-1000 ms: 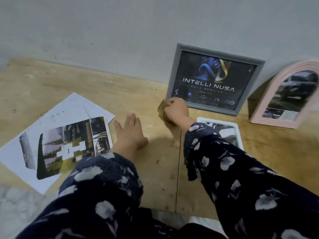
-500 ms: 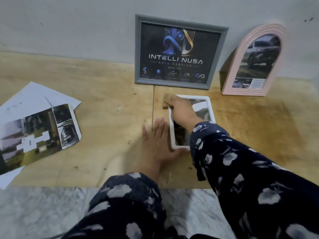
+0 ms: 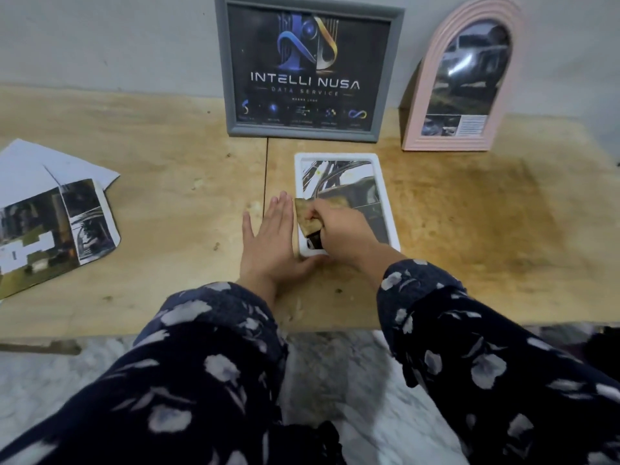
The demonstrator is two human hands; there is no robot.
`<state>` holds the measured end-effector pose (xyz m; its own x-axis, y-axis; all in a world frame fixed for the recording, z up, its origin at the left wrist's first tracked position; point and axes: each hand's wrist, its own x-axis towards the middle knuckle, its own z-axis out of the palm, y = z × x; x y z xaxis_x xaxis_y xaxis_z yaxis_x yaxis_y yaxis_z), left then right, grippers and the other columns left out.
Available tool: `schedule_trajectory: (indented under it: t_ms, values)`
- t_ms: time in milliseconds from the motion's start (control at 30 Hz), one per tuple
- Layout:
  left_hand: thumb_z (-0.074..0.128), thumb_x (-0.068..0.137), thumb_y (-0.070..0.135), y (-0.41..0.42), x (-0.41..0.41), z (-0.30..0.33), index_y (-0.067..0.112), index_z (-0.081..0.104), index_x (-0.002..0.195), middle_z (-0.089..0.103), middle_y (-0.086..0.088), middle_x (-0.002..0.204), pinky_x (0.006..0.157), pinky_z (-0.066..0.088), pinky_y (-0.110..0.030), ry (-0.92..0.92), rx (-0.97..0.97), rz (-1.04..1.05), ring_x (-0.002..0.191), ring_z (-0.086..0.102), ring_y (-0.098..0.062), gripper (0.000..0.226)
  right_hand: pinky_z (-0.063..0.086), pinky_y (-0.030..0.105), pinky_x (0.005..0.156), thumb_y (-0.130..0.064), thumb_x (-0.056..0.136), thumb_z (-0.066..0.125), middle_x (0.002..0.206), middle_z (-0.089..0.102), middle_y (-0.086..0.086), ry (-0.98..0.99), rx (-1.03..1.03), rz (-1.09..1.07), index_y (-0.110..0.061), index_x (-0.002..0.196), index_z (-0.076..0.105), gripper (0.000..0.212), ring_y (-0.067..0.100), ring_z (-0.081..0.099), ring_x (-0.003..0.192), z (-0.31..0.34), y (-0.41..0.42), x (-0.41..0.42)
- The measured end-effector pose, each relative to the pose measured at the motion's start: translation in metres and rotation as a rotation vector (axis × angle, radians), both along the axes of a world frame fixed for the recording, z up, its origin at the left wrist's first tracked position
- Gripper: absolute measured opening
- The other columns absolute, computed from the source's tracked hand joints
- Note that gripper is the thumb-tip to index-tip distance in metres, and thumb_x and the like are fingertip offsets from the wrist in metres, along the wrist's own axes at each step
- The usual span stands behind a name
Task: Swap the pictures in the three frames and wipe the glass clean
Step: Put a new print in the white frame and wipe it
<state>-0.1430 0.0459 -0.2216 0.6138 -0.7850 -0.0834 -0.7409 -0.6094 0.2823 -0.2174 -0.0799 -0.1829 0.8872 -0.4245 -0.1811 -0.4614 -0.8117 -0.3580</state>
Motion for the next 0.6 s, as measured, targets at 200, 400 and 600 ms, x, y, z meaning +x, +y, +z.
schedule_trajectory:
  t_ms: [200,400,600]
  values:
    - [0.014,0.062,0.09,0.0,-0.002,-0.001,0.021,-0.006,0.154,-0.01,0.009,0.161,0.116,-0.008,-0.055,0.005,-0.02,-0.002,0.148,-0.009,-0.009,0.117,0.047,0.035,0.081,-0.008,0.084,0.048,0.105,0.067,0.001,0.033,0.096,0.045,-0.027,0.102,0.057,0.027,0.024,0.059,0.098,0.009,0.0,-0.02]
    - [0.019,0.068,0.092,0.001,-0.002,0.0,0.023,-0.01,0.154,-0.013,0.012,0.161,0.115,-0.006,-0.058,-0.061,0.017,-0.026,0.148,-0.011,-0.012,0.114,0.05,0.028,0.081,0.005,0.087,0.039,0.099,0.069,0.005,-0.038,0.453,-0.161,-0.012,0.102,0.071,0.039,0.017,0.06,0.089,0.046,-0.045,0.014]
    - [0.012,0.062,0.094,0.0,-0.001,-0.001,0.028,-0.007,0.154,-0.013,0.01,0.161,0.115,-0.006,-0.059,-0.057,0.024,-0.025,0.148,-0.011,-0.012,0.115,0.046,0.027,0.093,0.0,0.086,0.045,0.122,0.066,-0.002,-0.286,0.018,-0.168,-0.025,0.124,0.063,0.048,0.019,0.06,0.106,0.043,-0.074,0.063]
